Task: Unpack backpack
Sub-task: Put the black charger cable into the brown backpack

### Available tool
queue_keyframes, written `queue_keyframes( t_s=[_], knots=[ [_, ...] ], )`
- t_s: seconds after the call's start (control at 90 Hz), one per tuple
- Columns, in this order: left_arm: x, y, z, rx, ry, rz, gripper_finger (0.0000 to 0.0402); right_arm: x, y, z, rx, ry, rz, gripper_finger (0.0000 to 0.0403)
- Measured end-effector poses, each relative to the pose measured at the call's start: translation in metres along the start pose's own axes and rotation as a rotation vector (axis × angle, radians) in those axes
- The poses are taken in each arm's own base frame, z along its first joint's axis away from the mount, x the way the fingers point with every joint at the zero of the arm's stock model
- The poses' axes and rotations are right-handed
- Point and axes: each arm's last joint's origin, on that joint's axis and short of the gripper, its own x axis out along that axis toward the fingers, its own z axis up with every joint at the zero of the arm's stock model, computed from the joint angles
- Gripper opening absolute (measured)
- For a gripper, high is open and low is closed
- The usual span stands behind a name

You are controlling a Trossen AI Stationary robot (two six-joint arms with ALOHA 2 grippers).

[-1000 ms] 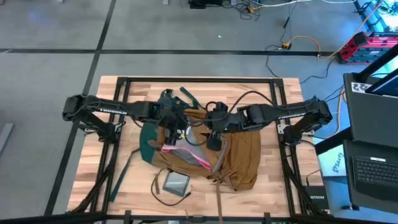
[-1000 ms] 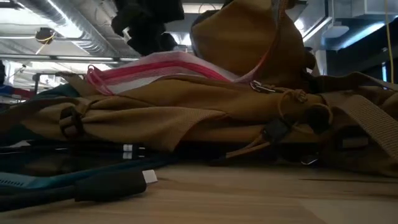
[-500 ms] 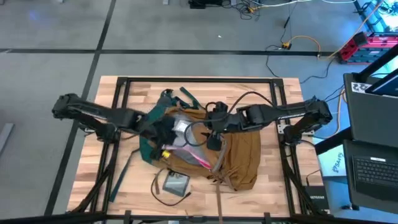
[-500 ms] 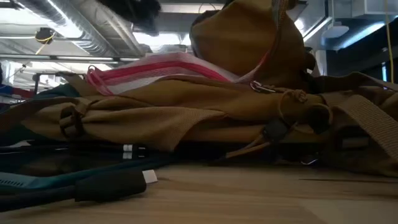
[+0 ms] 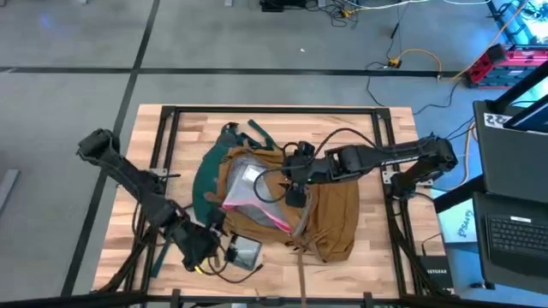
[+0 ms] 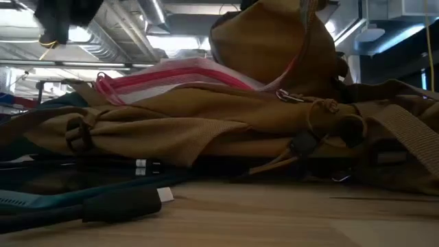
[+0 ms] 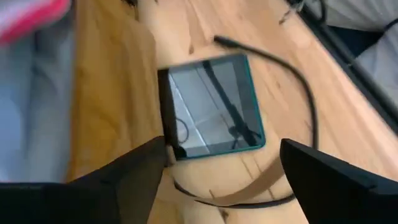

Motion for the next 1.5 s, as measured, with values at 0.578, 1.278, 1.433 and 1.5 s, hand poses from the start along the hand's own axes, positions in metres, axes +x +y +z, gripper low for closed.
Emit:
queue_keyframes(
  t_s=[0.578,1.278,1.433,1.5],
  knots=[
    [0.035,-0.011,-0.046,-0.127,-0.098,0.006,0.0301,-0.057,0.051,0.022,-0.073,-0.127,0.374,0.0288],
    [0.039,-0.015,-0.044,-0.171,-0.127,0.022,0.0301,0.027,0.159,-0.152,-0.049,-0.395,0.3,0.0288],
    [0.055,-0.02,-0.049,-0.138,-0.09,0.032,0.0301,0.054,0.153,-0.155,-0.045,-0.388,0.278,0.0288],
    [0.063,-0.023,-0.05,-0.109,-0.094,0.032,0.0301,0.063,0.154,-0.151,-0.071,-0.374,0.282,0.0288]
  ],
)
